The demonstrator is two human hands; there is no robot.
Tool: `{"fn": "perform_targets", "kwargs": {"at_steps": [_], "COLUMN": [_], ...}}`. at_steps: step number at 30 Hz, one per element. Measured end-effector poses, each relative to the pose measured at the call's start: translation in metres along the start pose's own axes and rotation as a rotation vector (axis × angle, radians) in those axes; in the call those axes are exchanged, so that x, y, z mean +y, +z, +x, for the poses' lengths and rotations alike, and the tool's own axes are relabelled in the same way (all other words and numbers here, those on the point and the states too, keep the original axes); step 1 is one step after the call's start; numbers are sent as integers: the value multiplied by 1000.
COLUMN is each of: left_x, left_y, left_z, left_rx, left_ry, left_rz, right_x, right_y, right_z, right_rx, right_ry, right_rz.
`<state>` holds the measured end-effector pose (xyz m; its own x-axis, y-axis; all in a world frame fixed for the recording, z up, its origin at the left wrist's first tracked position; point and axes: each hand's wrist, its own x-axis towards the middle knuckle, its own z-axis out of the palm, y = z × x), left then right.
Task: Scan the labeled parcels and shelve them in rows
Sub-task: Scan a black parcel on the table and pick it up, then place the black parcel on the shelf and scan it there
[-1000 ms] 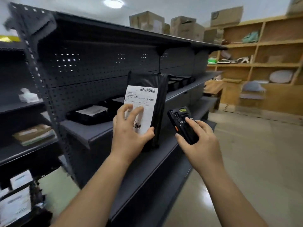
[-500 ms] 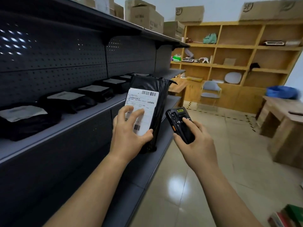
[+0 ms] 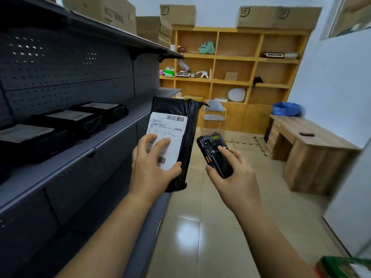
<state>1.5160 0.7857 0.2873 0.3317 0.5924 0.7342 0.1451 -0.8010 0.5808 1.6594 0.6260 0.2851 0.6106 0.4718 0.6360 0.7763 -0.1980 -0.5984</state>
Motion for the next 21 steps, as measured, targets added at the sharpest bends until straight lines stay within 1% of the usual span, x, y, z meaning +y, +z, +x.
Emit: {"fn": "perform_targets", "kwargs": {"at_steps": [5, 10, 15, 21], "left_x": [-39, -75, -120, -193], "left_y": [100, 177, 232, 281], "left_z": [69, 158, 230, 307], "left_rx": [-5, 24, 68, 205], "left_ry": [27, 25, -14, -62], "left_rz": [10, 53, 107, 179], "right_x": [82, 137, 175, 216], "right_y": [39, 83, 145, 245], "right_z": [84, 197, 300, 412], "right_rx": [29, 15, -31, -107], "right_ry": [43, 3, -34, -112], "right_rz": [9, 25, 73, 159]}}
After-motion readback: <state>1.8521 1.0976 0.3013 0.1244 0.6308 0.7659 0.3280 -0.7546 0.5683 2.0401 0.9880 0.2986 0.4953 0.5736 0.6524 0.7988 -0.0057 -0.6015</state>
